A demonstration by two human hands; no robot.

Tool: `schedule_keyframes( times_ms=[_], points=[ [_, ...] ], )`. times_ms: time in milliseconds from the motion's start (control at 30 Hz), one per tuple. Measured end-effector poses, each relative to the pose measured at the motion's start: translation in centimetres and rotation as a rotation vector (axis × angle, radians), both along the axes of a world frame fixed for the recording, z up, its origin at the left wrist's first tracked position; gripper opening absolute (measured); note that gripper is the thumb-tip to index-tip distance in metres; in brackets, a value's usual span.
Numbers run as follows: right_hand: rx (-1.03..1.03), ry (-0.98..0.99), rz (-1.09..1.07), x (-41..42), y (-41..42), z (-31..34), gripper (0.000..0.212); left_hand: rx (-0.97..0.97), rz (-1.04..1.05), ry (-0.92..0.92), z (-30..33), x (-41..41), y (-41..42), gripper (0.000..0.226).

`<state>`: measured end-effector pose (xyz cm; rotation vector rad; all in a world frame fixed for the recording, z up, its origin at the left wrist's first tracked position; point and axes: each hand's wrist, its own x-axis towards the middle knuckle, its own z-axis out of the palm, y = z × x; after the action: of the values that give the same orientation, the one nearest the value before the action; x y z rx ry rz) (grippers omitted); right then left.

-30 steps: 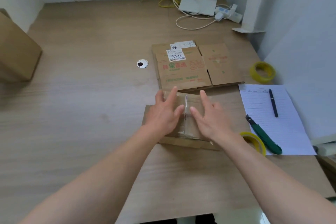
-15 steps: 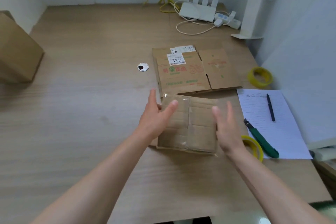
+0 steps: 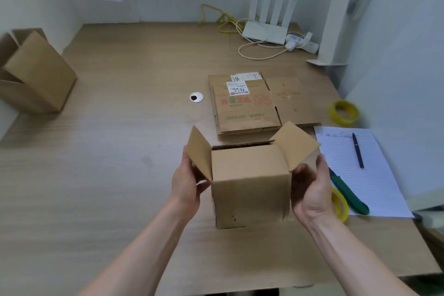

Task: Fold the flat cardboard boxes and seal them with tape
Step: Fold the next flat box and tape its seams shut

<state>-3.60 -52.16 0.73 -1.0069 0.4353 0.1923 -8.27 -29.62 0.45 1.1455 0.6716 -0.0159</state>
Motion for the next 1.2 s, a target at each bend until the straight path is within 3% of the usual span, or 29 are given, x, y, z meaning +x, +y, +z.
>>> schedule_keyframes(
  times_ms=[167, 200, 267, 367, 433, 500, 600, 667, 733, 867, 933, 967, 1033, 1100, 1200],
  points=[
    [-0.026, -0.058, 0.178, 0.7, -1.4, -0.9, 0.069, -0.016, -0.211, 0.090, -0.9, -1.5, 0.7, 0.101],
    [-0.036, -0.038, 0.228, 0.8, -1.9, -1.2, 0.072, 0.027, -0.258, 0.129, -0.9, -1.7, 0.7, 0.097],
    [-0.058, 0.011, 0.354, 1.1, -3.1, -1.6, 0.073, 0.067, -0.298, 0.166, -0.7, -1.9, 0.6, 0.067],
    [-0.041, 0.083, 0.511, 1.7, -5.0, -1.0, 0.070, 0.115, -0.236, 0.122, 0.1, -1.3, 0.6, 0.033],
    [-0.133, 0.090, 0.562, 2.5, -5.7, -0.3, 0.059, 0.231, -0.185, 0.123, 0.5, -0.8, 0.7, 0.013],
    [-0.547, -0.019, 0.606, 3.5, -5.9, 0.6, 0.068, 0.403, -0.171, 0.159, 0.7, -0.6, 0.7, 0.023],
    [-1.306, -0.415, 0.682, 5.2, -5.0, 2.3, 0.097, 0.659, -0.180, 0.195, 1.0, -0.4, 0.2, 0.030],
    [-1.643, -0.606, 0.859, 6.2, -4.2, 2.8, 0.096, 0.774, -0.199, 0.225, 1.3, -0.1, -0.4, 0.028],
    [-1.815, -0.610, 1.054, 6.9, -3.3, 2.5, 0.091, 0.851, -0.228, 0.245, 1.5, 0.2, -1.1, 0.026],
    [-1.849, -0.625, 1.122, 8.0, -2.7, 2.0, 0.058, 0.937, -0.231, 0.267, 1.7, 0.3, -1.7, 0.041],
    [-1.647, -0.649, 0.978, 8.1, -3.1, 1.8, 0.028, 0.938, -0.220, 0.268, 1.6, 0.2, -1.9, 0.052],
    [-1.499, -0.600, 0.916, 8.2, -3.2, 1.6, 0.023, 0.925, -0.217, 0.263, 1.5, 0.0, -2.1, 0.056],
    [-1.309, -0.444, 0.816, 8.4, -3.3, 1.1, 0.045, 0.883, -0.212, 0.253, 1.5, -0.4, -2.7, 0.066],
    [-1.271, -0.294, 0.754, 8.8, -3.2, 0.6, 0.060, 0.901, -0.217, 0.272, 1.3, -0.6, -3.3, 0.080],
    [-1.324, -0.186, 0.719, 8.8, -2.4, 0.6, 0.066, 1.136, -0.238, 0.437, 1.2, -0.6, -4.2, 0.078]
  ],
)
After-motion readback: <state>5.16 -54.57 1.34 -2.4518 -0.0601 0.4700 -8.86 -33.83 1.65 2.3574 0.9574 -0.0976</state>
